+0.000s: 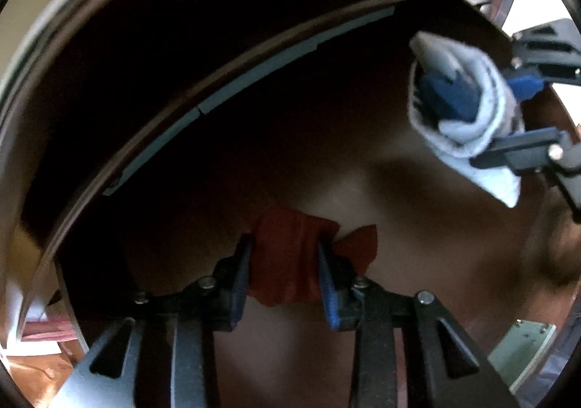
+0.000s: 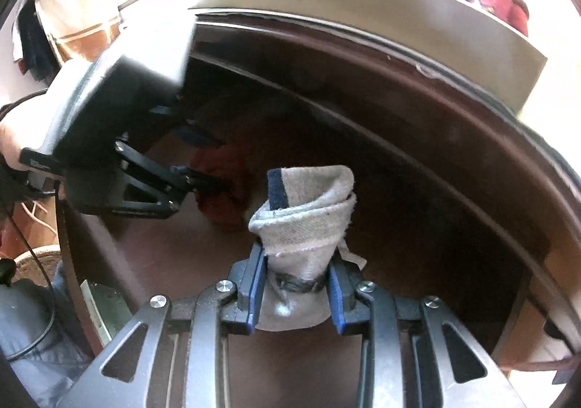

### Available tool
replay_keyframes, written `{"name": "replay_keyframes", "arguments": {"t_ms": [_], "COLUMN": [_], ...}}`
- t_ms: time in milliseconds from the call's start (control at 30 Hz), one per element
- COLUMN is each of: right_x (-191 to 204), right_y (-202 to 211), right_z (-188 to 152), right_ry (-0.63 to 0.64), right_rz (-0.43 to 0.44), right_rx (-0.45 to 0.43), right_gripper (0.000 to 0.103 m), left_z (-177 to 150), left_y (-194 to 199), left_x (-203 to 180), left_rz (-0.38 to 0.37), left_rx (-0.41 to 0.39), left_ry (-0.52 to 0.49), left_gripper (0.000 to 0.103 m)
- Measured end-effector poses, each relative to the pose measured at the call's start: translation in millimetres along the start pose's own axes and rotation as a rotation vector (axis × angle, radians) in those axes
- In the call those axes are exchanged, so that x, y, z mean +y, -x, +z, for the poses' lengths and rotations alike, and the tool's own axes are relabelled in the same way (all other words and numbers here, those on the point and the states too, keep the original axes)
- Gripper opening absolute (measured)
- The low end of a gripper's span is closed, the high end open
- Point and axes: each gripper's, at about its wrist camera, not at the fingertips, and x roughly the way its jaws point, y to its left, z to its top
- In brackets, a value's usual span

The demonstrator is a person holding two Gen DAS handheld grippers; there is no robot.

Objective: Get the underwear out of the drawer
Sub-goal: 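Close right gripper on grey sock while left gripper closes on dark red sock, then lift the grey and dark red socks out of the drawer toward the tray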

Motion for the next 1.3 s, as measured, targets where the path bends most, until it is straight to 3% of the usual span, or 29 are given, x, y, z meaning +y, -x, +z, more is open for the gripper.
{"name": "replay_keyframes", "arguments": {"t_ms": [200,467,800,1300], "right_x": [-9.6,-21.8,-24.3,-25.7], "right_y": [4.9,12.1,17.7,44.6], "right_z": [-6.1,-18.2,-33.6,-45.0], "right_ry": [-0.053,-0.112,-0.118,-0.14], "right_rz": [0.012,0.027,0.02,0.067], "right_rx": [0.0,-0.019,-0.096,-0.201], "right_gripper": [0.032,0.032,0.032,0.032], "left_z": [-11.6,-34.5,-54.5,-50.8], "left_y": [11.3,37.7,76.8,81.9], "left_x": [24.5,41.8,44.7,36.0], "left_rz": [-0.055,-0.072,0.007,0.049], "left_rx": [-0.046,-0.153,-0.304,-0.407], "left_ry": [0.094,0.203,0.266,0.309], "left_gripper": [0.032,0.032,0.032,0.032]}}
